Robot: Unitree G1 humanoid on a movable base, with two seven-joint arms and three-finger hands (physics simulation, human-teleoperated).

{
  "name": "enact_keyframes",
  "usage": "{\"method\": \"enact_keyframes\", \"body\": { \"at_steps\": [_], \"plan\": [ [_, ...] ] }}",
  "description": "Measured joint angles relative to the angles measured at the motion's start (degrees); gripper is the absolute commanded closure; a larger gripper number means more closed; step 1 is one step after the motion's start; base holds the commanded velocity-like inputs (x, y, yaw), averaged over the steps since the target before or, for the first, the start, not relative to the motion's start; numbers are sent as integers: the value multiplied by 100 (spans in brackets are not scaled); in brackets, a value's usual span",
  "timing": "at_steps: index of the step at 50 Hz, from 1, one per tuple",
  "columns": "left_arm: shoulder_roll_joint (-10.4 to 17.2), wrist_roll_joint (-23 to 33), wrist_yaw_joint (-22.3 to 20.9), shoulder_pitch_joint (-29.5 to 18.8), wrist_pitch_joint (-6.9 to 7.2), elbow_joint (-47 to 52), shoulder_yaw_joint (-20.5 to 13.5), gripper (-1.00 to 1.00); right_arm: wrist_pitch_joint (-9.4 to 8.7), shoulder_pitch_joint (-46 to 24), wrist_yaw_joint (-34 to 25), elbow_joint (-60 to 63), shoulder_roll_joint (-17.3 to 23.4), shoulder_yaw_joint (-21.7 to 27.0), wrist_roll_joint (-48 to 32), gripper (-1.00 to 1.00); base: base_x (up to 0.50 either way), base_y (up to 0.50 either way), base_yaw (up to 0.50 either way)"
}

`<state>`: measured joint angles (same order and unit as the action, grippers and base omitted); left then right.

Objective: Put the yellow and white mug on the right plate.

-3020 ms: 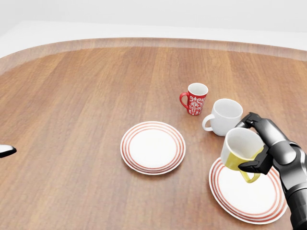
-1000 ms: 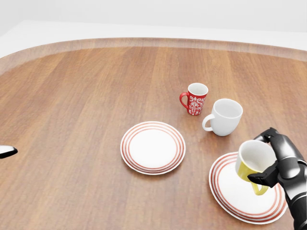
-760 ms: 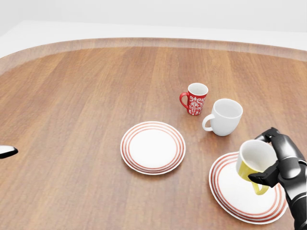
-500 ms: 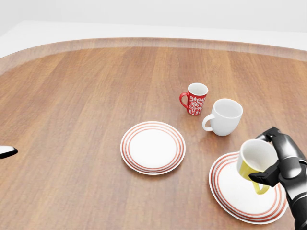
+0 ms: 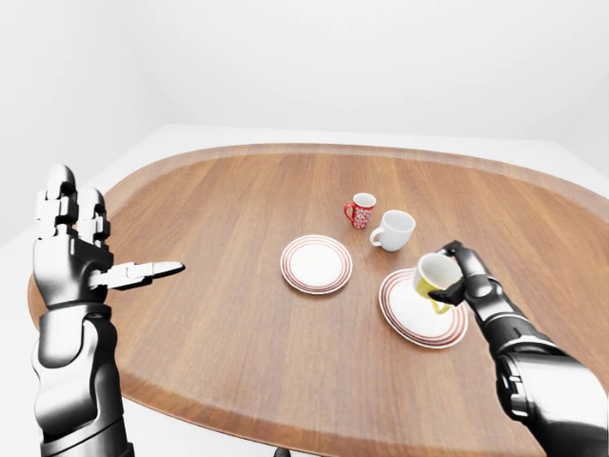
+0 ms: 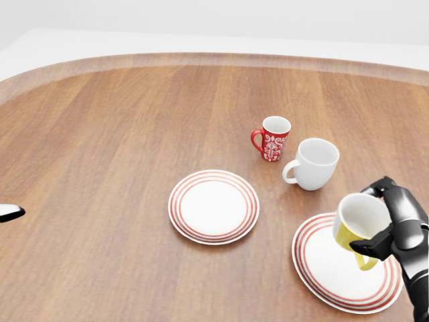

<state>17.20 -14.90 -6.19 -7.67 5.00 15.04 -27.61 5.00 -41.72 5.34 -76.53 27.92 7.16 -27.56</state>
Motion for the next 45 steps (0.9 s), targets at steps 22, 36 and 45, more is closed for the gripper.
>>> {"method": "enact_keyframes", "body": {
  "at_steps": [22, 36, 45],
  "plan": [
    [-1, 3, -9, -1, 0, -31, 0, -100, 0, -23, 77, 18, -4, 27, 9, -100, 0, 0, 0],
    [-1, 1, -4, 0, 0, -27, 5, -100, 0, -28, 77, 29, -3, 31, 21, -100, 0, 0, 0],
    [6, -6, 0, -6, 0, -21, 3, -100, 0, -32, 58, 31, -11, 32, 36, -100, 0, 0, 0]
  ]
}}
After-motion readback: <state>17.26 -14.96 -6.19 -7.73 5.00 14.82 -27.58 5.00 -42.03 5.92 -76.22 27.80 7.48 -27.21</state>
